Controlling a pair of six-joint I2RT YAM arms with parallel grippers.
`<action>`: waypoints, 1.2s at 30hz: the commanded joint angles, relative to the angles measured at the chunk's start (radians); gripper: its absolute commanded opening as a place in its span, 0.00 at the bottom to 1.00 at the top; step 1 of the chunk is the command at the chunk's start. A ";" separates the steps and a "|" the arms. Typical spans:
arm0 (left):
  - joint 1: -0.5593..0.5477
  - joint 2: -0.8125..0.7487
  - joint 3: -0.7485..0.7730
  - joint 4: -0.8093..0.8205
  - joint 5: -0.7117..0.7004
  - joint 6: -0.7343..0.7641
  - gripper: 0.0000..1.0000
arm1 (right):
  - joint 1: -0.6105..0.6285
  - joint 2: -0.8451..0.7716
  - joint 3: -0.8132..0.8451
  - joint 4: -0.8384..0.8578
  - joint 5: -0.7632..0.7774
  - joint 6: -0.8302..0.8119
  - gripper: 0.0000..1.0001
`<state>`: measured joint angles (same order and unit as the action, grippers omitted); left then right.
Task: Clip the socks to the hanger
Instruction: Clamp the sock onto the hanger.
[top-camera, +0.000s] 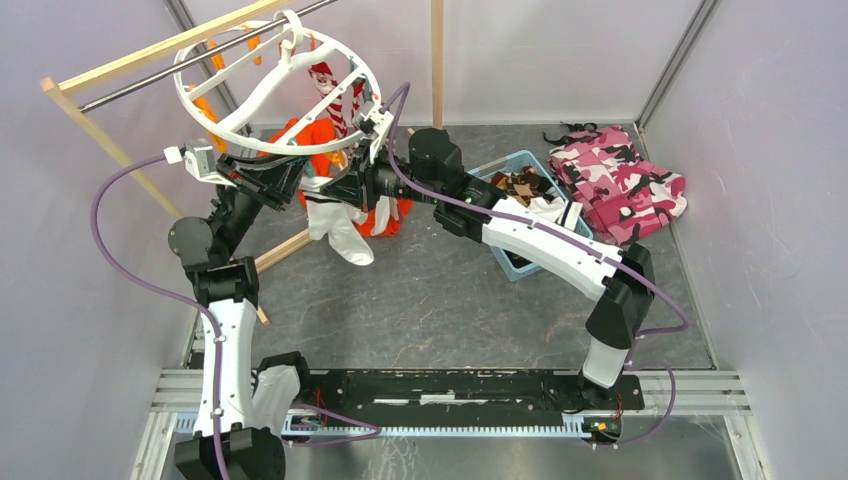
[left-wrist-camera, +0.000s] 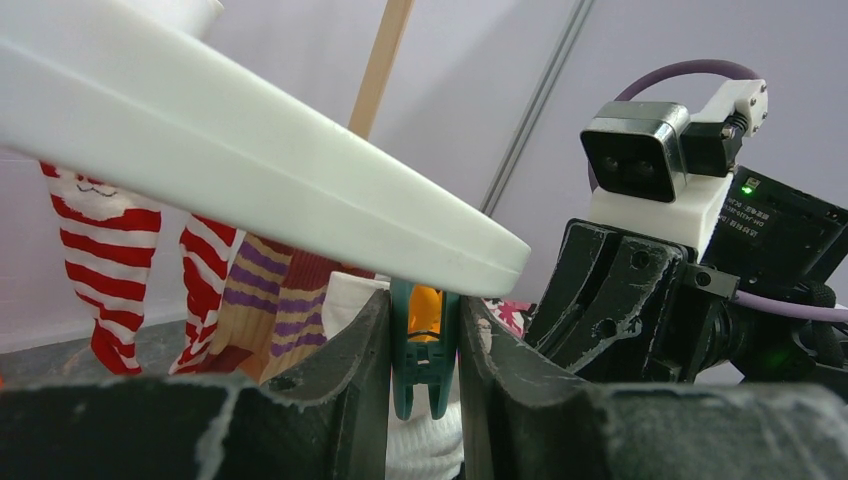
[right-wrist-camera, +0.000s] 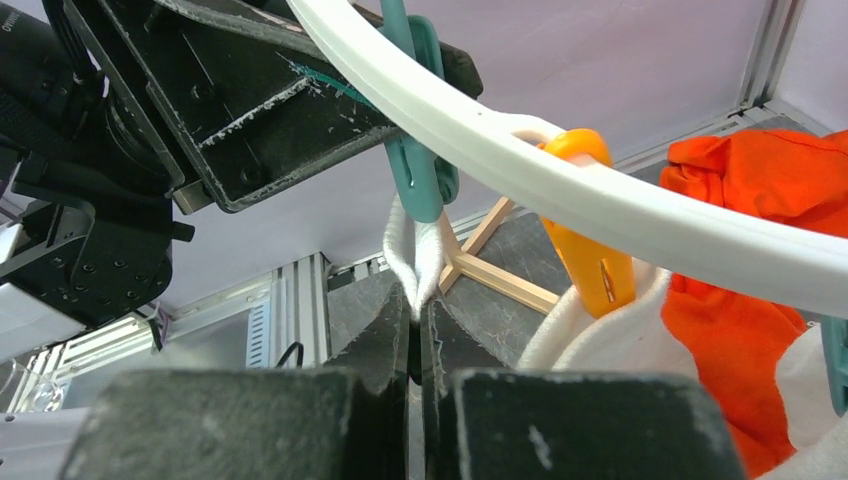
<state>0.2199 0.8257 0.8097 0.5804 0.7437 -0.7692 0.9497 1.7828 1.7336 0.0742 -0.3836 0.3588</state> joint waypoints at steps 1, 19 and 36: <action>-0.004 -0.003 0.029 0.042 0.024 -0.027 0.06 | -0.006 -0.027 0.037 0.026 -0.013 -0.036 0.00; -0.005 -0.006 0.028 0.042 0.035 -0.023 0.05 | -0.043 -0.062 0.001 0.042 -0.104 -0.054 0.00; -0.005 -0.005 0.026 0.042 0.036 -0.021 0.05 | -0.075 -0.097 -0.027 0.025 -0.110 -0.069 0.00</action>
<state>0.2161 0.8257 0.8097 0.5827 0.7624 -0.7696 0.8795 1.7267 1.6894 0.0586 -0.4747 0.2905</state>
